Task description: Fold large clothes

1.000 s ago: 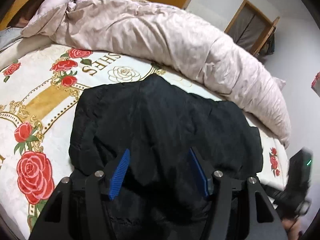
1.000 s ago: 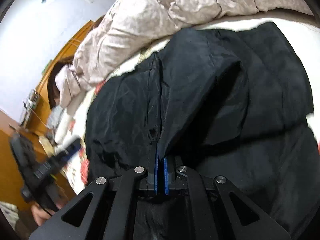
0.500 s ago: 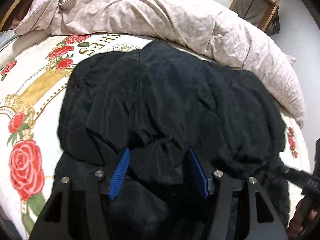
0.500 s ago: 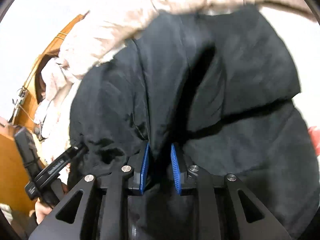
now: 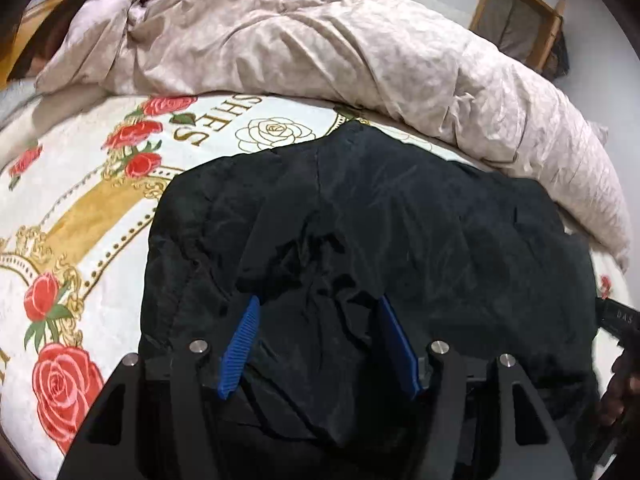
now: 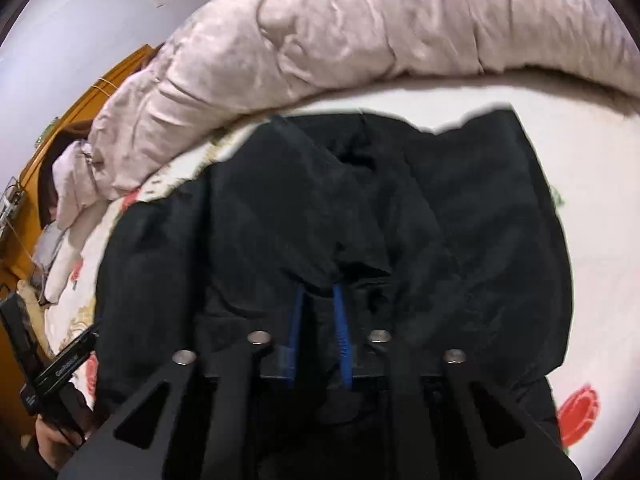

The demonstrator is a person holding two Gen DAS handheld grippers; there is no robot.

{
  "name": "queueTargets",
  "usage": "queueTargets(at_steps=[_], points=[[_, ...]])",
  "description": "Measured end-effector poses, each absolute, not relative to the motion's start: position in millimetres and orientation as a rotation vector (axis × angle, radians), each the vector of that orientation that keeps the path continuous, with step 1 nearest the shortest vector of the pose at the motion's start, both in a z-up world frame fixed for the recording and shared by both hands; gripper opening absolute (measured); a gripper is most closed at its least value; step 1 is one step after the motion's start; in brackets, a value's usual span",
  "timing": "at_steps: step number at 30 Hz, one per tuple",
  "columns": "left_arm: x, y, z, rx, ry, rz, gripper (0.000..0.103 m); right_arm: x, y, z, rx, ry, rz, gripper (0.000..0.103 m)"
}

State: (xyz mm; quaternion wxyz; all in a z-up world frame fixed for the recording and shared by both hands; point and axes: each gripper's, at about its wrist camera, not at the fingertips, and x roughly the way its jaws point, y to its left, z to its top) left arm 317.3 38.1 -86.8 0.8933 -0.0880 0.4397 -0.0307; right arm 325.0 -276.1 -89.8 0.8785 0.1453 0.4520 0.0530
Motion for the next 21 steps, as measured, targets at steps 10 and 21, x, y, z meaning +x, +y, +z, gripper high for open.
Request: queueTargets(at_steps=[10,21], points=[[324,44,-35,-0.213,0.831,-0.075,0.063,336,-271,-32,0.232,0.845,0.143,0.013],[377,40,-84,-0.159,0.867,-0.065,0.065,399,-284,-89,0.215,0.937,0.110,0.014]])
